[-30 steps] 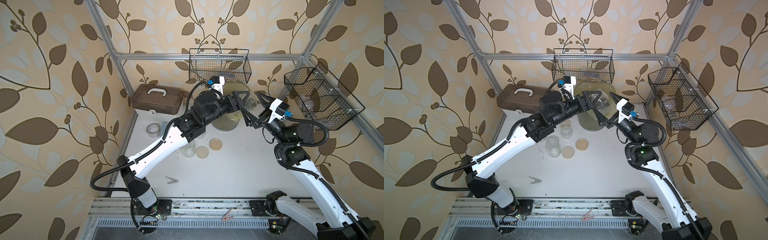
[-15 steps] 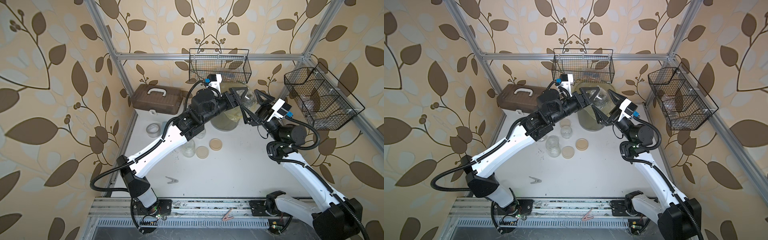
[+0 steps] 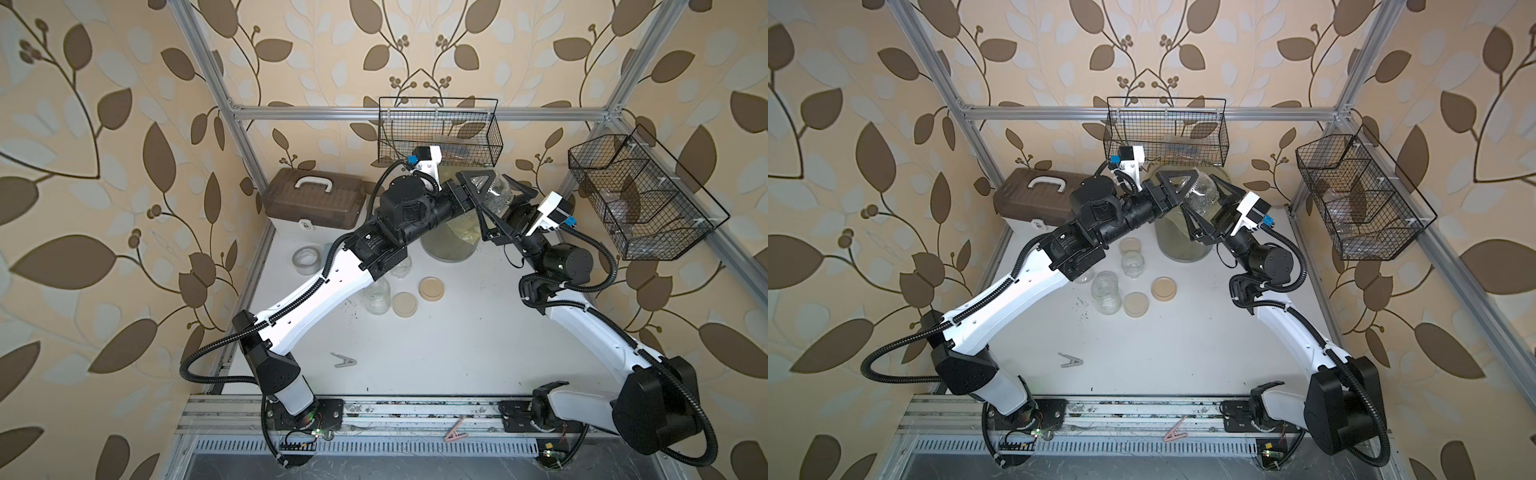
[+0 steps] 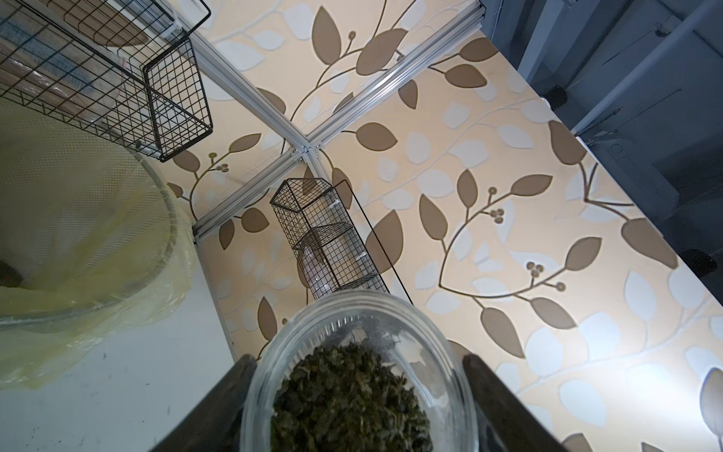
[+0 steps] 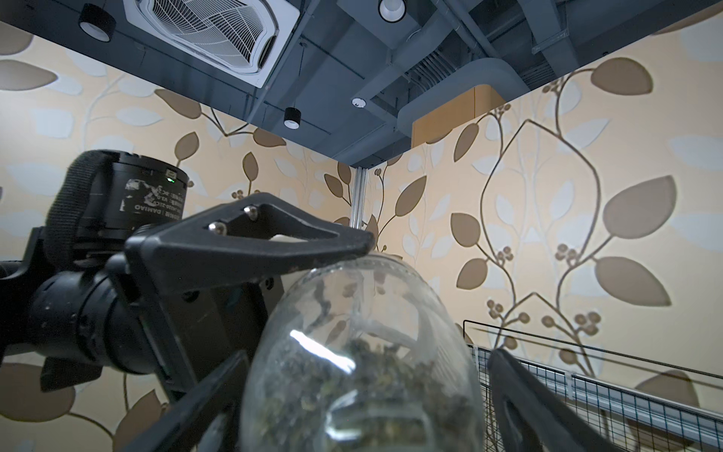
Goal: Empty moldy tea leaves from jars
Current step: Adjust the jar.
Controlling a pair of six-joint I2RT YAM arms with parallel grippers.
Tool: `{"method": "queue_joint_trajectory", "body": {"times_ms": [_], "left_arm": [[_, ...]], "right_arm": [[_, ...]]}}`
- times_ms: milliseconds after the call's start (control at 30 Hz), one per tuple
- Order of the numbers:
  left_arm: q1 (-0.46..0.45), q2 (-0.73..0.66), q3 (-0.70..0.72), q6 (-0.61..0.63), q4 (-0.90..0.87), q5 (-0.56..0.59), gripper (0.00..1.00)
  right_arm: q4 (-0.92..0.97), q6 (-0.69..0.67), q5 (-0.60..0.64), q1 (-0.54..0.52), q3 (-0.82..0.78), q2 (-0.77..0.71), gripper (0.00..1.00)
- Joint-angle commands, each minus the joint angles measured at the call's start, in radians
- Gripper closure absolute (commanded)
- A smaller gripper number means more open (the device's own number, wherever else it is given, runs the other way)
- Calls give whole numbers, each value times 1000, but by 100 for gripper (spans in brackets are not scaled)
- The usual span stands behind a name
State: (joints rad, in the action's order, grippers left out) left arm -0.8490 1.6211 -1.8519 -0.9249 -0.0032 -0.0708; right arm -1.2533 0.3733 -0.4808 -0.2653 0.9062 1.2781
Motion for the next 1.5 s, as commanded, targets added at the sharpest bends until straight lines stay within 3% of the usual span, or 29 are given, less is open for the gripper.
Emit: {"method": "queue_joint_trajectory", "body": {"times_ms": [0, 533, 833, 900, 1033, 1133, 1233, 1467], "left_arm": [[10, -14, -59, -18, 101, -10, 85], [10, 25, -102, -31, 92, -26, 85], [13, 25, -103, -24, 80, -27, 83], [13, 24, -102, -19, 78, -23, 74], [14, 18, -102, 11, 78, -18, 26], [17, 6, -102, 68, 81, -14, 9], [25, -4, -102, 105, 81, 0, 1], [39, -48, -55, 162, 78, 104, 1]], "right_arm": [[-108, 53, -2, 4, 51, 27, 6], [-131, 81, -6, 0, 106, 93, 11], [-116, 78, 1, 0, 121, 91, 30], [-94, 71, 8, 0, 127, 87, 35], [-41, 43, 37, 0, 139, 68, 44], [-24, 29, 50, 0, 147, 58, 49], [-26, 33, 69, 0, 152, 54, 53], [-17, 30, 102, 4, 167, 55, 55]]}}
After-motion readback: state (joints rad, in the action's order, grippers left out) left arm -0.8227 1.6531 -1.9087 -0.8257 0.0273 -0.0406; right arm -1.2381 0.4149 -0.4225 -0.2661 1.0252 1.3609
